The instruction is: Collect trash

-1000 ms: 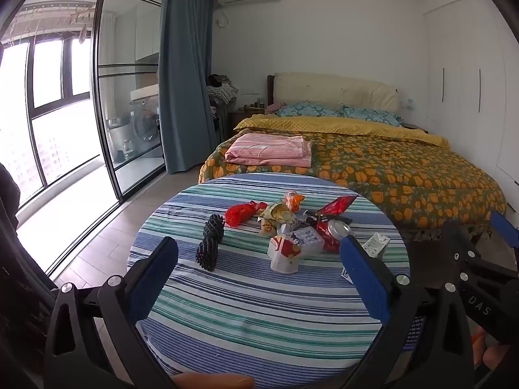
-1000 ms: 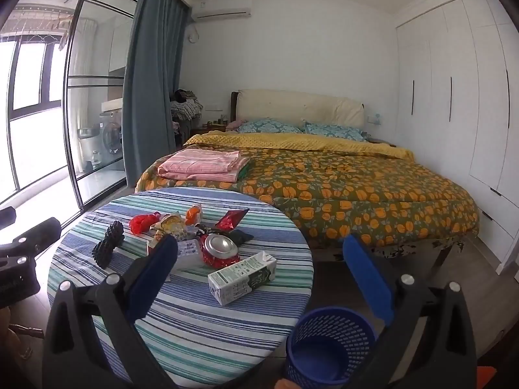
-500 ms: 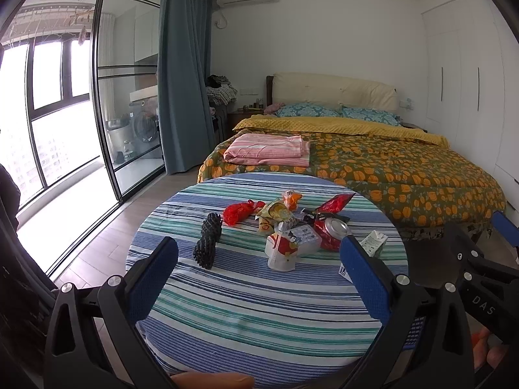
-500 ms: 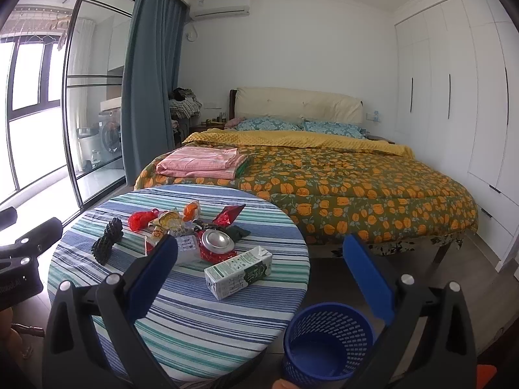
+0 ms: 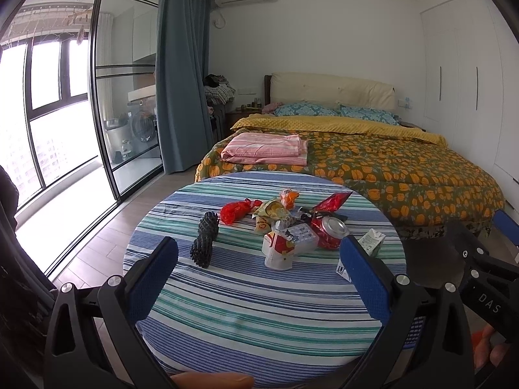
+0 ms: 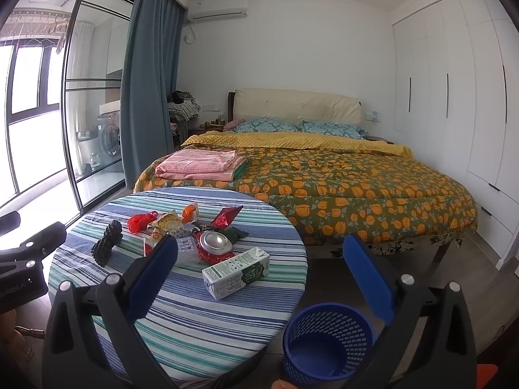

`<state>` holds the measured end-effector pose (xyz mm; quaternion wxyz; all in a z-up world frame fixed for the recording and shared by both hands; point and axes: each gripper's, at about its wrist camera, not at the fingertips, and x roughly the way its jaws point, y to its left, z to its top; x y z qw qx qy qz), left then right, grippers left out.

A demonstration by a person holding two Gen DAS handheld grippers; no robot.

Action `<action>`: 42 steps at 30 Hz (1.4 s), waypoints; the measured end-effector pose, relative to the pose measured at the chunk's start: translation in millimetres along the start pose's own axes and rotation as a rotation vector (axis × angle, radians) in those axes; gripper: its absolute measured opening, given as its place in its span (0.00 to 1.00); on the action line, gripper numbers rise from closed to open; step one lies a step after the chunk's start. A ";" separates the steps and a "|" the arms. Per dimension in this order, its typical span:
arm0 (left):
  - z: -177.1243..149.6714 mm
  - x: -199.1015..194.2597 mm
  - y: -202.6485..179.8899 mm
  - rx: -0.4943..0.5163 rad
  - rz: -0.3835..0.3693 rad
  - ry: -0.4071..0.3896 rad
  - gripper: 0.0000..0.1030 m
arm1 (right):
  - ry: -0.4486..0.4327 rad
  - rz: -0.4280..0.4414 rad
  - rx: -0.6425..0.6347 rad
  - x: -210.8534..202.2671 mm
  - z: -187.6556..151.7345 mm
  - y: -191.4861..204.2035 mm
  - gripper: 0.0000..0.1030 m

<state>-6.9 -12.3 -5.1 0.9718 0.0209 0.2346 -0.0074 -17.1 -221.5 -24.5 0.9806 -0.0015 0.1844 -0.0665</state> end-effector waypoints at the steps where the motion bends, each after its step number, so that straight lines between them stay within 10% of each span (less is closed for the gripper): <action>1: -0.1 -0.2 0.0 0.000 0.000 0.000 0.96 | 0.000 0.000 0.000 0.1 -0.1 0.1 0.96; 42: -3.2 1.7 3.1 -0.007 0.006 0.008 0.96 | -0.003 0.003 -0.001 -2.9 -1.1 -2.7 0.96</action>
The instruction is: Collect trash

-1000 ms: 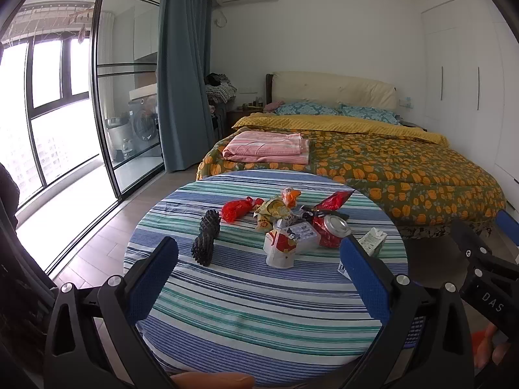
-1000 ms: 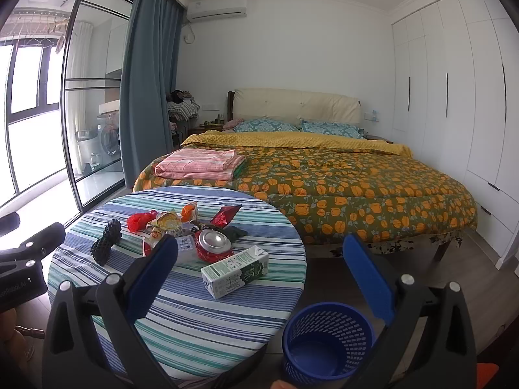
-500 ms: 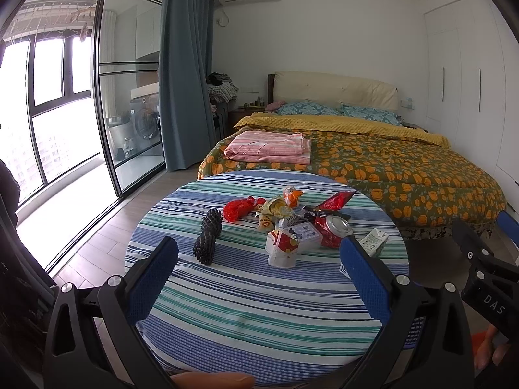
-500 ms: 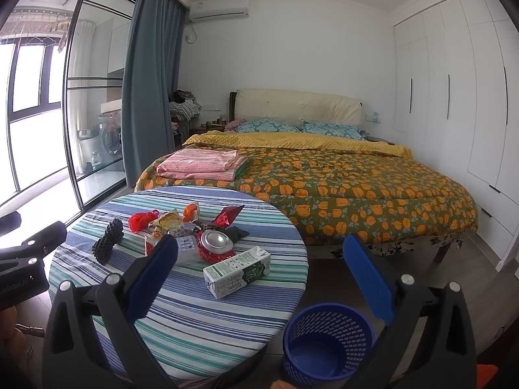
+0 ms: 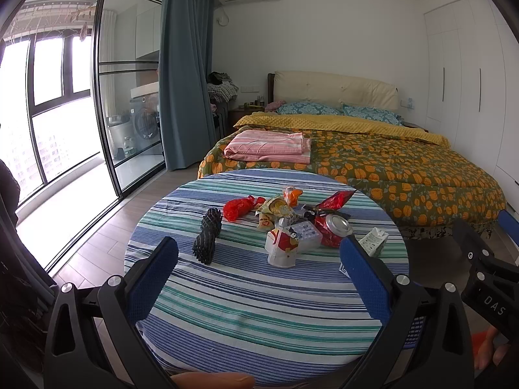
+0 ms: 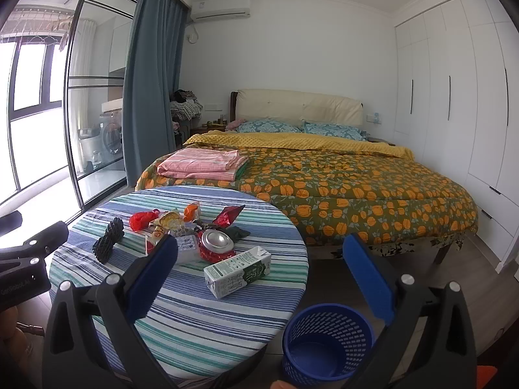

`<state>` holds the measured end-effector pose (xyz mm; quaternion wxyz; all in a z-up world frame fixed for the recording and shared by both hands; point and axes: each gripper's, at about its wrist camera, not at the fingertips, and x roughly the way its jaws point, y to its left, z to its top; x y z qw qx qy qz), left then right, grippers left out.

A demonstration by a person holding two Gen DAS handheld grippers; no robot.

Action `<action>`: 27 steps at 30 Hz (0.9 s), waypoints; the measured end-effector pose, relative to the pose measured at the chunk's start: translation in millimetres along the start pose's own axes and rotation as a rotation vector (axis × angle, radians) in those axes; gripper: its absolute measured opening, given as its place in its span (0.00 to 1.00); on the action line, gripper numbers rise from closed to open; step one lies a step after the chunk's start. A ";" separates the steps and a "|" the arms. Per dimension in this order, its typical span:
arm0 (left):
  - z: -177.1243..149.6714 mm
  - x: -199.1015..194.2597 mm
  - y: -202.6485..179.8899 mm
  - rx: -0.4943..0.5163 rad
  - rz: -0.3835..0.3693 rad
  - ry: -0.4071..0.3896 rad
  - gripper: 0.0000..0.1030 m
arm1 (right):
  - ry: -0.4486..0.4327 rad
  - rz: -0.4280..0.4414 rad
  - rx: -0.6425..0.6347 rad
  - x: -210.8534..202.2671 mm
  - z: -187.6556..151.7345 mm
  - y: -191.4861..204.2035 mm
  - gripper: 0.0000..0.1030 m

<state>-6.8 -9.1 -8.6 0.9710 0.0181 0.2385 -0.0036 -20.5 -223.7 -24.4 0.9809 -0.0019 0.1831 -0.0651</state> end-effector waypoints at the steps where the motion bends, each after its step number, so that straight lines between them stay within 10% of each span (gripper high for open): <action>1: -0.1 0.0 0.2 0.000 0.000 0.000 0.96 | 0.000 0.000 0.000 0.0 -0.1 0.0 0.96; 27: -2.5 2.9 3.1 0.001 0.011 0.000 0.96 | -0.006 -0.010 0.007 -2.8 -0.3 -2.3 0.96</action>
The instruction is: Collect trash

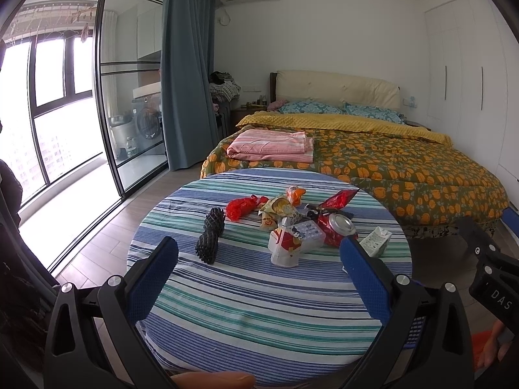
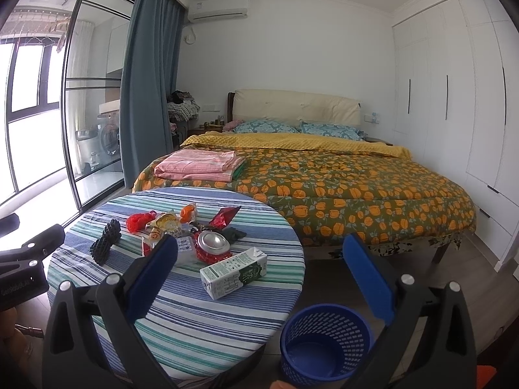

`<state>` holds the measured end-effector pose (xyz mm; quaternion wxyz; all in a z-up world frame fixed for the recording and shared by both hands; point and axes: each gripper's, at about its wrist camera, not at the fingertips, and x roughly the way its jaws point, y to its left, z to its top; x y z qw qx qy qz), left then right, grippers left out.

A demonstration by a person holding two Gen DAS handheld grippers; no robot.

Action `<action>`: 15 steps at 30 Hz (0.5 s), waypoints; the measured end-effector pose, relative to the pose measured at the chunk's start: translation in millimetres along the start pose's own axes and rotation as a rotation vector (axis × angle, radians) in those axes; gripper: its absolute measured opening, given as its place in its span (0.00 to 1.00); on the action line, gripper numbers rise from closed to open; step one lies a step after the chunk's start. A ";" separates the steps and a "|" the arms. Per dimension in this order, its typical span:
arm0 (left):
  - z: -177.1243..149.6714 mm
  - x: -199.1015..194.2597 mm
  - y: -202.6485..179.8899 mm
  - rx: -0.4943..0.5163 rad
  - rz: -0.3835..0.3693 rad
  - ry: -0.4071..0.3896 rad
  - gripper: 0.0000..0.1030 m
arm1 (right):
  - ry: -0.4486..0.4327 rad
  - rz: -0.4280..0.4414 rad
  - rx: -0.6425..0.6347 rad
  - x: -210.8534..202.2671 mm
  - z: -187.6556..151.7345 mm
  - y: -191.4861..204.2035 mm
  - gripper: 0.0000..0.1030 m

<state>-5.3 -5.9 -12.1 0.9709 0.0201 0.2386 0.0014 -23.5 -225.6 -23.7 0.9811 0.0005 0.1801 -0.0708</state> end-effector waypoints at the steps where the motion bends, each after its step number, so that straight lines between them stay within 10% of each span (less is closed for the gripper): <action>1: -1.0 0.7 0.3 0.000 0.002 0.001 0.96 | 0.000 0.001 0.001 0.1 0.0 -0.2 0.96; 15: -6.9 4.1 3.9 0.003 0.020 0.008 0.96 | 0.004 -0.001 -0.002 1.0 -1.3 -1.2 0.96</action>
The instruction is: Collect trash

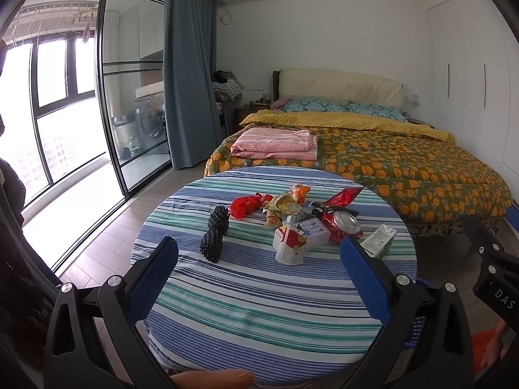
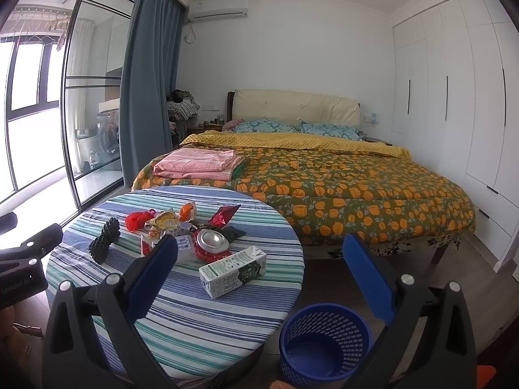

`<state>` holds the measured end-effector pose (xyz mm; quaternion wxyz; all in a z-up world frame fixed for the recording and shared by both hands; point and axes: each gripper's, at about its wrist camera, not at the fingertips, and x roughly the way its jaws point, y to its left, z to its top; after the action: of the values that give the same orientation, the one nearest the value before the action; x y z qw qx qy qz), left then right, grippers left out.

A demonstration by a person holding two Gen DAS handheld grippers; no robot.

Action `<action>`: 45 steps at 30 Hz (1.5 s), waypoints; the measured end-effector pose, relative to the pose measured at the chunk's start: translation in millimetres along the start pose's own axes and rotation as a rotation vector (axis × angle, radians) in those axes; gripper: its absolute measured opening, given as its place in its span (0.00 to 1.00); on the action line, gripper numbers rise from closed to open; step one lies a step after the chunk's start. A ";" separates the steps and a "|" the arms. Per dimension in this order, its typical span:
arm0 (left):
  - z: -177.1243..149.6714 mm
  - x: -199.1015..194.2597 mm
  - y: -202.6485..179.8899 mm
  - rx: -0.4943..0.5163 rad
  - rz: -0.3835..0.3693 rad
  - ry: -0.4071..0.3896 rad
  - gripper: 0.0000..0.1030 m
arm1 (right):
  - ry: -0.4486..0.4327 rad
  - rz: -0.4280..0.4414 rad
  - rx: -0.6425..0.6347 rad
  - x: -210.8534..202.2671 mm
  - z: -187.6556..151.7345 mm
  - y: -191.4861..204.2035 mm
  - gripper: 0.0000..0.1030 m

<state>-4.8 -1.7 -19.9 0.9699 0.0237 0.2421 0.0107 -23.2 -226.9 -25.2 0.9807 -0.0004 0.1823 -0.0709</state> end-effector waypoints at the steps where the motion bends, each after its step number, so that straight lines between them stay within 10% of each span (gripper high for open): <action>1: 0.2 0.2 -0.1 0.000 0.002 0.001 0.96 | 0.003 0.000 -0.001 0.9 -0.6 -0.1 0.96; 22: -5.2 2.7 11.3 0.032 0.014 0.012 0.96 | 0.014 -0.001 -0.012 7.3 -2.6 4.4 0.96; 45: -70.9 112.6 69.7 -0.023 -0.004 0.292 0.96 | 0.200 -0.031 -0.024 76.2 -47.1 6.7 0.95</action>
<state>60.6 74.4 -131.7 0.9246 0.0103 0.3804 0.0147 31.3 -229.7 -96.5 0.9563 -0.0077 0.2801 -0.0835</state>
